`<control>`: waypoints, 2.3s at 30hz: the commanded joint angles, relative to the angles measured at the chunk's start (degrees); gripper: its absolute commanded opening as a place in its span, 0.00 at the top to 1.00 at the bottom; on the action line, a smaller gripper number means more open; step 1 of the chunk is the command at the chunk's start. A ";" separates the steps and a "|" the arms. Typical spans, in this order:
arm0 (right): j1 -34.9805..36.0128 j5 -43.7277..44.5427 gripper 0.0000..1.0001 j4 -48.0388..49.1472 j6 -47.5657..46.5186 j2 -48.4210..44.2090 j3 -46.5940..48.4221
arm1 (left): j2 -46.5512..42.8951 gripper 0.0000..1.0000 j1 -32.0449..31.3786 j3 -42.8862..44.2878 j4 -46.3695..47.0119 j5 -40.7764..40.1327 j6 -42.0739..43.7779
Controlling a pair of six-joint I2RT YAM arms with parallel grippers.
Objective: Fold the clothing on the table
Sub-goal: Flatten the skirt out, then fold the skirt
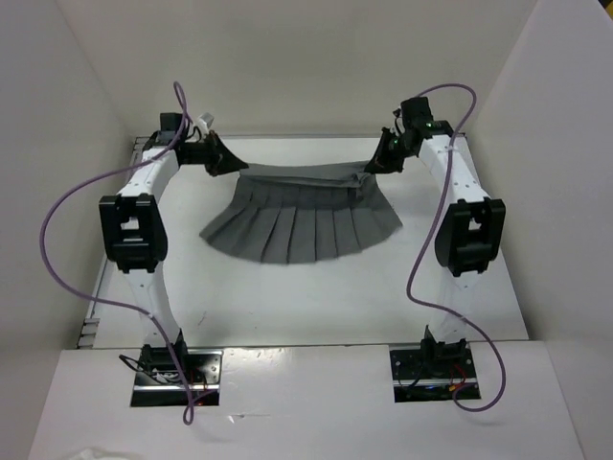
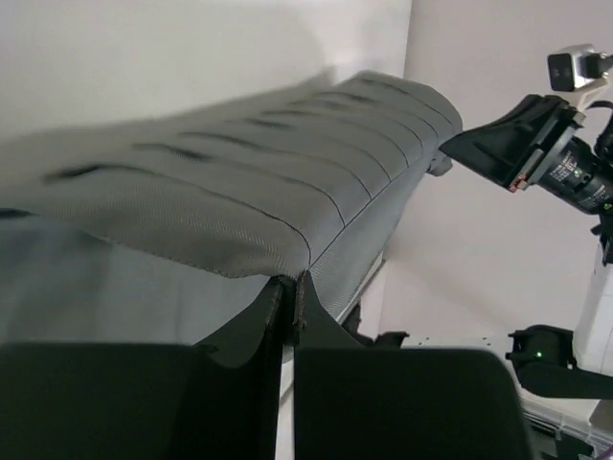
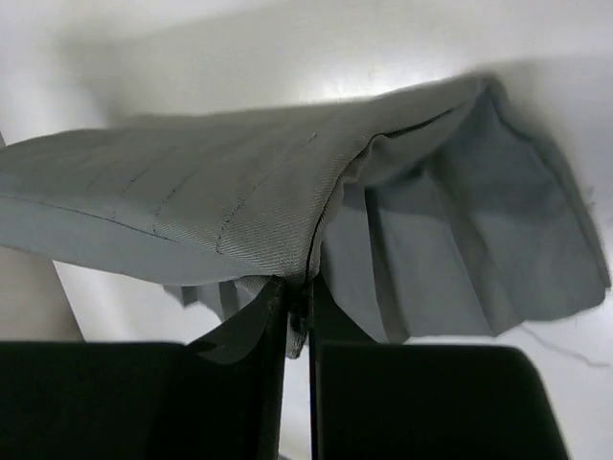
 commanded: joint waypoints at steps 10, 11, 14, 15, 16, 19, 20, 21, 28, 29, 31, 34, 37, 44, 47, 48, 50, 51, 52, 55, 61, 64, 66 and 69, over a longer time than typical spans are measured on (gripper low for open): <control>-2.99 4.44 1.00 -2.11 -1.86 -2.16 28.72 | 3.89 0.97 -0.31 42.96 -9.05 1.96 1.88; -2.99 2.78 1.00 -1.24 -1.86 -4.16 26.35 | 1.01 0.97 -0.32 39.81 -8.18 1.27 3.37; -2.46 1.45 1.00 2.01 -0.73 -8.13 11.25 | -8.13 0.97 -1.55 15.33 2.08 0.64 0.95; -1.77 1.44 1.00 3.23 -0.72 -10.92 2.25 | -10.07 0.96 -1.55 8.03 4.90 0.64 -0.21; -1.06 0.92 1.00 3.25 -0.20 -12.17 -2.37 | -12.79 0.96 -1.55 -4.48 7.97 0.12 -0.74; 0.17 0.30 1.00 1.86 0.33 -15.69 -19.60 | -16.05 0.96 -2.86 -20.99 10.27 -0.94 -0.75; 0.17 -0.40 1.00 0.71 0.33 -16.22 -23.47 | -16.68 0.96 -3.74 -30.79 10.81 -0.94 -0.75; 0.78 -0.41 1.00 -0.43 0.33 -16.84 -31.08 | -16.68 0.94 -4.36 -34.98 10.82 -0.94 -0.75; 1.32 2.29 0.48 -11.33 8.67 -31.14 -47.76 | -23.61 0.31 -6.82 -51.80 -3.56 -1.72 6.18; 1.32 4.06 0.47 -13.87 10.51 -32.04 -46.72 | -24.58 0.31 -6.13 -51.28 -5.16 -2.43 6.81; 1.32 8.70 0.45 -15.73 11.06 -32.57 -41.28 | -26.18 0.29 -4.89 -48.31 -9.12 -4.44 7.86; 1.84 12.33 0.45 -15.57 11.58 -30.12 -34.68 | -26.88 0.28 -4.89 -39.78 -10.53 -7.44 7.17; 3.16 12.34 0.51 -9.78 11.58 -26.08 -33.17 | -24.95 0.34 -4.89 -34.94 -4.76 -9.73 3.76; 5.97 11.46 1.00 1.84 10.44 -12.90 -35.72 | -12.47 1.00 -8.76 -30.01 4.67 -9.98 -0.31; 5.97 12.60 1.00 3.16 9.91 -8.16 -35.20 | -8.96 1.00 -9.28 -28.78 2.92 -19.88 -0.31; 6.50 12.60 1.00 3.68 9.91 -7.10 -35.20 | -8.17 1.00 -9.28 -28.78 2.21 -22.01 -0.31; 6.50 13.22 1.00 3.69 9.91 -5.25 -35.20 | -7.02 1.00 -9.81 -28.78 1.59 -25.53 -1.00; 6.50 13.91 1.00 4.30 9.91 -4.11 -35.20 | -7.02 1.00 -9.81 -28.78 1.59 -28.68 -1.79; 6.50 13.92 1.00 4.91 10.44 -3.49 -35.20 | -6.41 1.00 -9.81 -28.78 1.59 -30.19 -1.80; 6.50 15.24 1.00 4.92 10.44 -0.33 -32.83 | -4.56 1.00 -9.81 -26.95 0.97 -33.98 -2.42; 6.50 17.95 1.00 3.52 8.78 8.62 -21.50 | 7.46 1.00 -8.76 -12.64 -3.41 -38.54 -1.19; 6.50 19.89 1.00 2.11 8.16 12.50 -13.95 | 11.86 1.00 -8.14 -2.26 -4.73 -39.08 -0.66; 6.50 19.90 1.00 0.79 7.63 13.74 -8.16 | 13.89 1.00 -7.53 3.36 -5.78 -40.75 -0.66; 6.50 19.90 1.00 0.79 7.63 12.17 -3.91 | 15.67 1.00 -7.00 14.70 -9.74 -39.62 -0.13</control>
